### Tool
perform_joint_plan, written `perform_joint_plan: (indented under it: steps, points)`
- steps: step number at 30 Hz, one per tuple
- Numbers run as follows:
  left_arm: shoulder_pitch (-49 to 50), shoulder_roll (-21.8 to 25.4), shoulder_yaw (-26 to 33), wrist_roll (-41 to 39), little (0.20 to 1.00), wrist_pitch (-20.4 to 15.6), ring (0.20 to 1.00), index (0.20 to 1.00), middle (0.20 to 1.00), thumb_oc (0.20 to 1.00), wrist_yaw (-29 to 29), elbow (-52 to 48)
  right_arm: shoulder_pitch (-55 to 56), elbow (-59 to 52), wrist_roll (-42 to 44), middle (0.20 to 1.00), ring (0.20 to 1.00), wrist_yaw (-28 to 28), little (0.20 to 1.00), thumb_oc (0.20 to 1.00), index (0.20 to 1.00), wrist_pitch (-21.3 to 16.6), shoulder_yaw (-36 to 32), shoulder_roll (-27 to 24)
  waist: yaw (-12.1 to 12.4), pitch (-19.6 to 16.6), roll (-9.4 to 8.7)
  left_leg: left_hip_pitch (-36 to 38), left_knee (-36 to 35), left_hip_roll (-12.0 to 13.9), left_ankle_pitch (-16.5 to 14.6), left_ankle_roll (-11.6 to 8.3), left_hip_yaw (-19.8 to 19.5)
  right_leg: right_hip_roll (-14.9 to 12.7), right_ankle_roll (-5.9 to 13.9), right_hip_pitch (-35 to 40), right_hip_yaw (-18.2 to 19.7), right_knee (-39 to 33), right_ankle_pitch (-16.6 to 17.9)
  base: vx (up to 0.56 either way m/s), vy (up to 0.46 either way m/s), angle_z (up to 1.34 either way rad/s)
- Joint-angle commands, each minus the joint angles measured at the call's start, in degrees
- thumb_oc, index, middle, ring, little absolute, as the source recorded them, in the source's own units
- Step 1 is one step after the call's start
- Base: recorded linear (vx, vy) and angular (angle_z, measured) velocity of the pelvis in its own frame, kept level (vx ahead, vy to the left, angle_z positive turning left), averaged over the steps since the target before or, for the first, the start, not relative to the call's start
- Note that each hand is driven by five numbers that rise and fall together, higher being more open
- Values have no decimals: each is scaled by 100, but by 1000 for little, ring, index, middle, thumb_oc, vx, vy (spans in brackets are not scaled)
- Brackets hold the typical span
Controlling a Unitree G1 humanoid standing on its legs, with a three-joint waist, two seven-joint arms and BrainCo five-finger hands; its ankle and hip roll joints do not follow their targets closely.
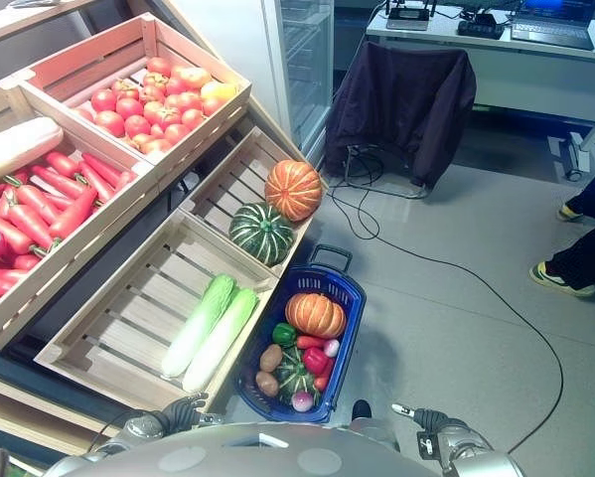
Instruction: Pick up fruits and vegetables into the basket
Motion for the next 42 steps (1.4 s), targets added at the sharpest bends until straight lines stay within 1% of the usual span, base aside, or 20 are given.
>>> perform_joint_plan:
  steps: [1,7,17,33,36,42]
  points:
    - [-414,-101,53,52,1000,-100,1000,1000,1000,1000,-87,304,-456,325,56,1000,1000,15,1000,1000,1000,-20,25,-5,-69,188,-105,-22,43,-61,-584,16,-121,-253,518,543,-32,65,-676,0,0,0]
    - [-398,-90,54,-2,1000,-142,1000,1000,1000,1000,-112,271,-469,302,78,1000,1000,22,1000,1000,1000,21,26,-5,-60,199,-100,-2,43,-57,-585,16,-138,-246,507,555,-45,76,-686,0,0,0]
    - [-414,-94,37,-26,1000,-108,1000,1000,1000,1000,-151,247,-453,339,63,1000,1000,3,1000,1000,1000,-13,15,-7,-69,172,-76,21,43,-54,-598,19,-134,-240,498,575,-51,87,-716,0,0,0]
    - [-414,-112,53,-120,1000,-50,1000,1000,1000,1000,-104,270,-477,319,45,1000,1000,21,1000,1000,1000,43,51,-32,-46,209,-93,-45,43,-45,-567,-6,-171,-225,493,546,-65,62,-692,0,0,0]
    - [-388,-106,87,-140,1000,-45,1000,1000,1000,1000,-78,274,-470,338,37,1000,1000,37,1000,1000,1000,34,26,-49,-30,243,-94,-95,43,-47,-541,-14,-191,-221,497,508,-69,62,-673,0,0,0]
    - [-376,-96,62,-335,1000,-35,1000,1000,1000,1000,16,230,-519,277,86,1000,1000,12,1000,1000,1000,76,68,-110,-14,460,-73,-388,43,-62,-420,-8,-246,-197,474,263,-31,62,-602,-29,2,0]
